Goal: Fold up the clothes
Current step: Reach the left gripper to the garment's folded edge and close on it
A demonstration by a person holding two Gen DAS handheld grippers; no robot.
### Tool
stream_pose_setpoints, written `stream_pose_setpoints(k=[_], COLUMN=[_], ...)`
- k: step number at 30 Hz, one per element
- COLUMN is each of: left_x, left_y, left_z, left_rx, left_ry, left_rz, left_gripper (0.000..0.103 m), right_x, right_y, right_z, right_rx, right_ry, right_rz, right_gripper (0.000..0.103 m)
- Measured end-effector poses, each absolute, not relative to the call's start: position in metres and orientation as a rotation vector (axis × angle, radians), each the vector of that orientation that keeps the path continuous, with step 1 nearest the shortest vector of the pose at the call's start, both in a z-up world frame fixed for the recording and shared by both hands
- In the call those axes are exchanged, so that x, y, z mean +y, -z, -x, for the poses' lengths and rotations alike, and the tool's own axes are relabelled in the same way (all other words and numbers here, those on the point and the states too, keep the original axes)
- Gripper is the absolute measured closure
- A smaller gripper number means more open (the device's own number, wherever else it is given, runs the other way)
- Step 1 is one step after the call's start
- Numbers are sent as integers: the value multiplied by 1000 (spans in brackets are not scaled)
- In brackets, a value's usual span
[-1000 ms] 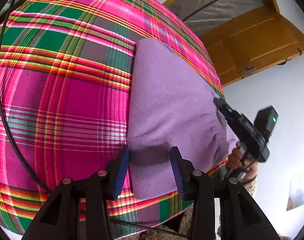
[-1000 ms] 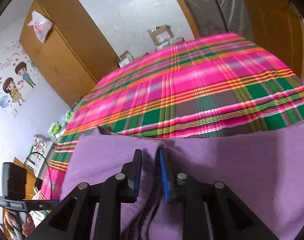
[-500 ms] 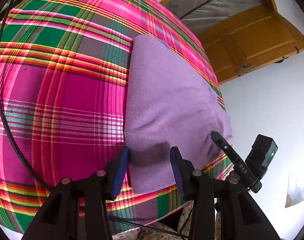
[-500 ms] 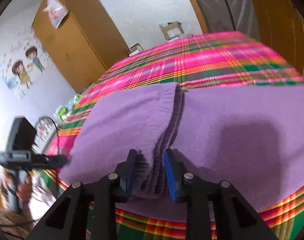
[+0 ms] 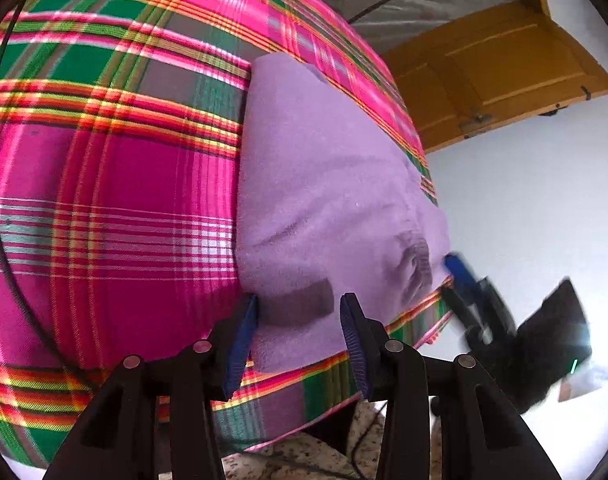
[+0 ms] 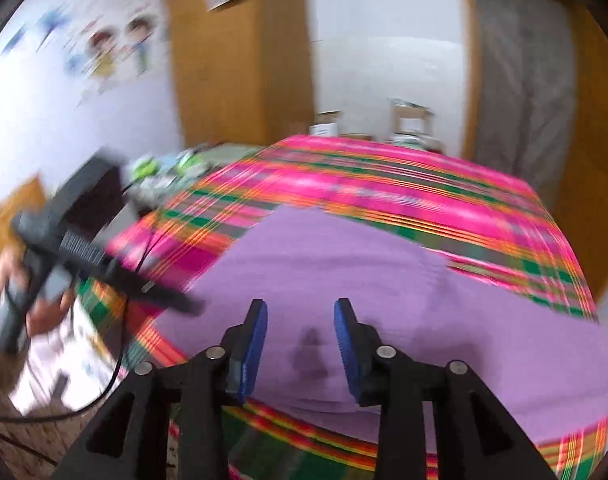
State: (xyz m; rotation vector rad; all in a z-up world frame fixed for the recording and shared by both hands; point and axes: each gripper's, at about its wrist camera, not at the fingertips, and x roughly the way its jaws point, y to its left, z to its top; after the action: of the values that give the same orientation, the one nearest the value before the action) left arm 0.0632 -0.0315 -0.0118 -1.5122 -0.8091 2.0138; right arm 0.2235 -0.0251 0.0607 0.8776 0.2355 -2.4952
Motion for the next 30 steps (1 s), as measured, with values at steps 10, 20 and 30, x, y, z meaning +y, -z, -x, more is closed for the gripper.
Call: stream_pose_setpoints(k=[10, 20, 30], left_x=[-31, -24, -50], left_y=[8, 7, 10], left_z=[-51, -49, -18], left_rx=[-944, -937, -966], left_ry=[-1884, -1889, -1985], left_rz=[1460, 1451, 1466], left_gripper=[60, 59, 36], right_x=[-105, -125, -104], right_y=[-21, -1, -20], right_z=[-254, -233, -229], right_rx=[602, 620, 433], right_ry=[2332, 2494, 2556], right_rz=[-772, -832, -819], right_gripper=[51, 55, 90])
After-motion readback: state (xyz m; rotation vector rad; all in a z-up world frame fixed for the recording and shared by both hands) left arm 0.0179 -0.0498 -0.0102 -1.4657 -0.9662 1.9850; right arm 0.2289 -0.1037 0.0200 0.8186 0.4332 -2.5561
